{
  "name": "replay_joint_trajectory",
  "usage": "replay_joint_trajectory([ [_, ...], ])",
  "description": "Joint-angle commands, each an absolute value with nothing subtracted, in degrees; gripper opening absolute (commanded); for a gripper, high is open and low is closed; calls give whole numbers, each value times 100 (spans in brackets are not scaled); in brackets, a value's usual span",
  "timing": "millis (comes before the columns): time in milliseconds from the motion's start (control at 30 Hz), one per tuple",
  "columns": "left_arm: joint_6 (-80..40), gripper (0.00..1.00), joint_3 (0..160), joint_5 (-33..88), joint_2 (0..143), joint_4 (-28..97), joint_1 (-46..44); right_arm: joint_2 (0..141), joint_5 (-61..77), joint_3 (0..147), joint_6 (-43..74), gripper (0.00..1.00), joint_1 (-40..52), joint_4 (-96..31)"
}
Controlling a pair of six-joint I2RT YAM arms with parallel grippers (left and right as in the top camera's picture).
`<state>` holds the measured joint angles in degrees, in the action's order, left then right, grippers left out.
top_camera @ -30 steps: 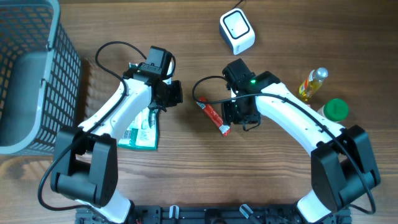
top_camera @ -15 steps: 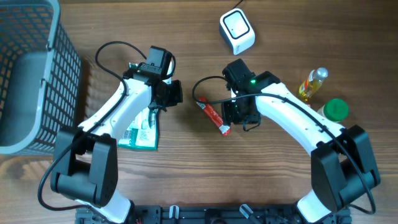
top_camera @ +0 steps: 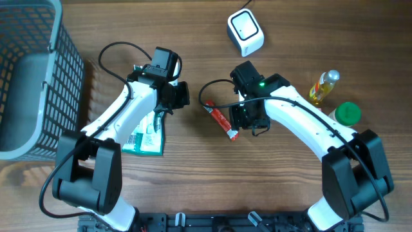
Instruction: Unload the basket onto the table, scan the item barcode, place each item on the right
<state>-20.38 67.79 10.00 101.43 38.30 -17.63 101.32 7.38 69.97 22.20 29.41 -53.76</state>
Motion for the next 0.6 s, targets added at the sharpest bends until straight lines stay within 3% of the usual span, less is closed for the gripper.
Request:
replay_joint_trajectory([
  [0, -2324, 4, 6740, 1090, 10254, 3785, -1791, 10088, 548, 7076, 2106, 56, 2921, -5433],
  [267, -2512, 4, 6740, 1894, 10652, 3411, -1828, 10088, 541, 7076, 2117, 57, 2773, -5520],
  [567, -2587, 4, 6740, 1903, 10960, 2751, -2274, 10092, 1035, 6862, 2099, 56, 2567, -5441],
])
